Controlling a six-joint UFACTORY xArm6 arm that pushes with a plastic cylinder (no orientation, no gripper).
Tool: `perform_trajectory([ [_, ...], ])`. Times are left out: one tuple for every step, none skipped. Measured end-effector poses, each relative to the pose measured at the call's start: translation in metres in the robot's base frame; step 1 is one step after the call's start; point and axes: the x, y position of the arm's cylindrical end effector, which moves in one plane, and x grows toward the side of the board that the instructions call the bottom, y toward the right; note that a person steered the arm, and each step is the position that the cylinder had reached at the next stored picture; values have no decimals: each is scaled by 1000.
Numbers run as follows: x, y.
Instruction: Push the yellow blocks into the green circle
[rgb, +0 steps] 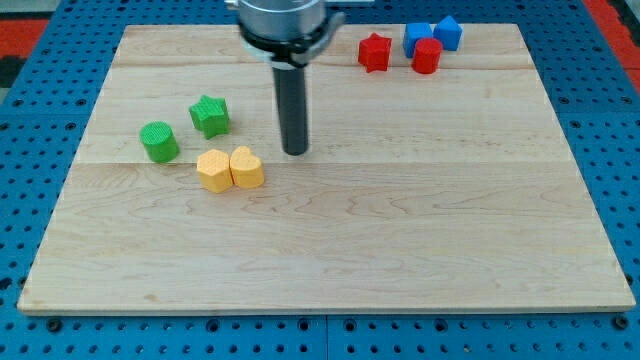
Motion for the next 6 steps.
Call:
perform_trajectory([
  [30,-8],
  [31,-63],
  [31,-104],
  [27,-117],
  [21,-118],
  [10,-116],
])
